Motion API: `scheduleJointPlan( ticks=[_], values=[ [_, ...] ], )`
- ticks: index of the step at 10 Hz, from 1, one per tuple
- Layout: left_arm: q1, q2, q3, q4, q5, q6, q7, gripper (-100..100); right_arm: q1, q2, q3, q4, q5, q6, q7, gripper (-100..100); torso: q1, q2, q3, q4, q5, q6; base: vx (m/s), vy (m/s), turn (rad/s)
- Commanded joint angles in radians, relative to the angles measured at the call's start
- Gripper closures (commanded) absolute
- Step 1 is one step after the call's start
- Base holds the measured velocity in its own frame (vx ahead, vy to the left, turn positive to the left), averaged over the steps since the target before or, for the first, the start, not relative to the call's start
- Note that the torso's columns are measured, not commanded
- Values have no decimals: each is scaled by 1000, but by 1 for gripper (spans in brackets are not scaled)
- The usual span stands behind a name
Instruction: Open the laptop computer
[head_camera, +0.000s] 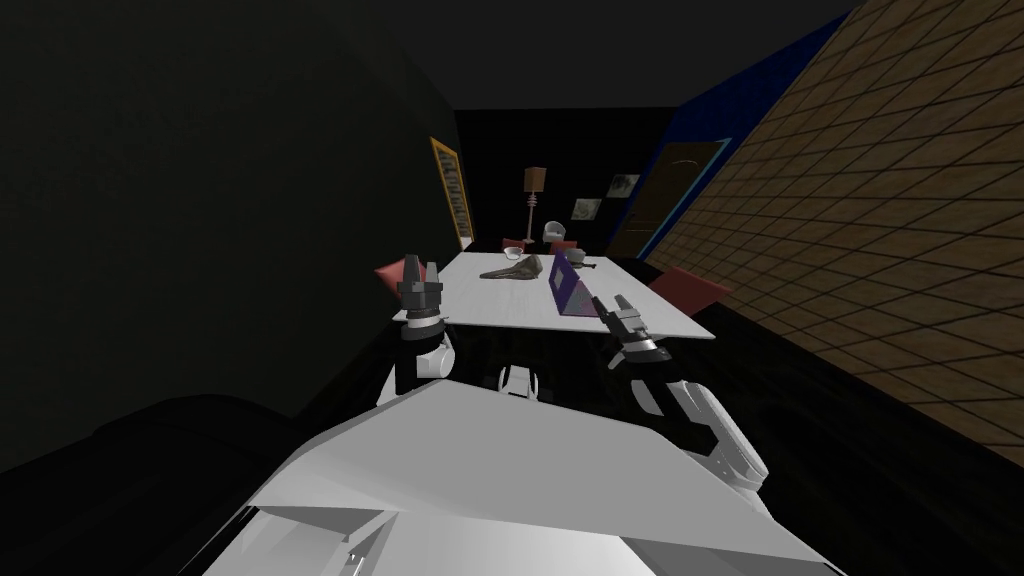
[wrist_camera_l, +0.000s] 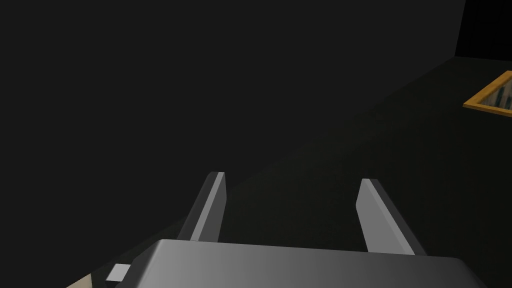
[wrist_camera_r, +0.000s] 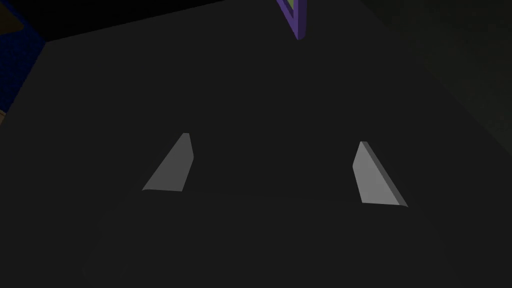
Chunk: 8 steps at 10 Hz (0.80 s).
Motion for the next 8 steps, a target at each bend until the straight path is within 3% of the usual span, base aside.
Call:
scheduleJointPlan(
  ticks=[1, 2, 8],
  values=[
    [0, 0, 0, 0, 0, 0, 0, 0, -21, -46, -19, 46, 74, 27, 41, -100, 0, 0, 0, 0, 0, 0, 10, 126, 11],
    [0, 0, 0, 0, 0, 0, 0, 0, -21, -46, -19, 46, 84, 27, 41, -100, 1, -1, 0, 0, 0, 0, 18, 98, 4],
    [0, 0, 0, 0, 0, 0, 0, 0, -71, -174, -64, 159, 263, 85, 132, -100, 0, 0, 0, 0, 0, 0, 20, 133, 11]
  ],
)
